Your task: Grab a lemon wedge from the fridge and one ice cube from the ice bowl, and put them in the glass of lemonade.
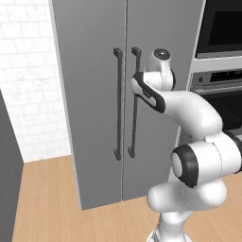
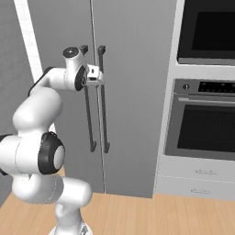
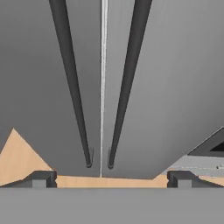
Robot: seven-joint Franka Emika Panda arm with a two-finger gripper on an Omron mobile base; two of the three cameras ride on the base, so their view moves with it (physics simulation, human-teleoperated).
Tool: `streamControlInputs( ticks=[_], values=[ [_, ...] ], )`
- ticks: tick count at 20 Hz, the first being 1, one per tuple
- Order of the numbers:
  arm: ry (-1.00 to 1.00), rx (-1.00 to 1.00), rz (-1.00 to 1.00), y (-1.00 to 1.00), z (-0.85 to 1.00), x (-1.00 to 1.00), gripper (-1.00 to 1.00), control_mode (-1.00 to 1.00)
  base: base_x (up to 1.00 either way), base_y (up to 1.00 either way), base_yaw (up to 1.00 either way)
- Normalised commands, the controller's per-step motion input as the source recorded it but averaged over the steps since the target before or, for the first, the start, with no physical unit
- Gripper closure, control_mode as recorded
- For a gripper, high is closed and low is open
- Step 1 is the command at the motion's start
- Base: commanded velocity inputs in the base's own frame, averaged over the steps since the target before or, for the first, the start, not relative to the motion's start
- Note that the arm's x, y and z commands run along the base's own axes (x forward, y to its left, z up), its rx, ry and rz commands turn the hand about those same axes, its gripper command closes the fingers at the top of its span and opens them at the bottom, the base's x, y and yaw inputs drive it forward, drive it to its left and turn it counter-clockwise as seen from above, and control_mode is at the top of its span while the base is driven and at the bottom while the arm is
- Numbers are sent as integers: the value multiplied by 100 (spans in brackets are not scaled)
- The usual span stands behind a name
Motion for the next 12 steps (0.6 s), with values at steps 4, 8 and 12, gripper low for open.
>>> streamControlInputs(
  ticks=[4,8,12],
  values=[
    [-16,3,0,0,-41,52,-100,-100,0,0,0],
    [-20,1,0,0,-29,41,-100,-100,0,0,0],
    [-3,0,0,-11,-12,53,-100,-100,0,0,0]
  ],
)
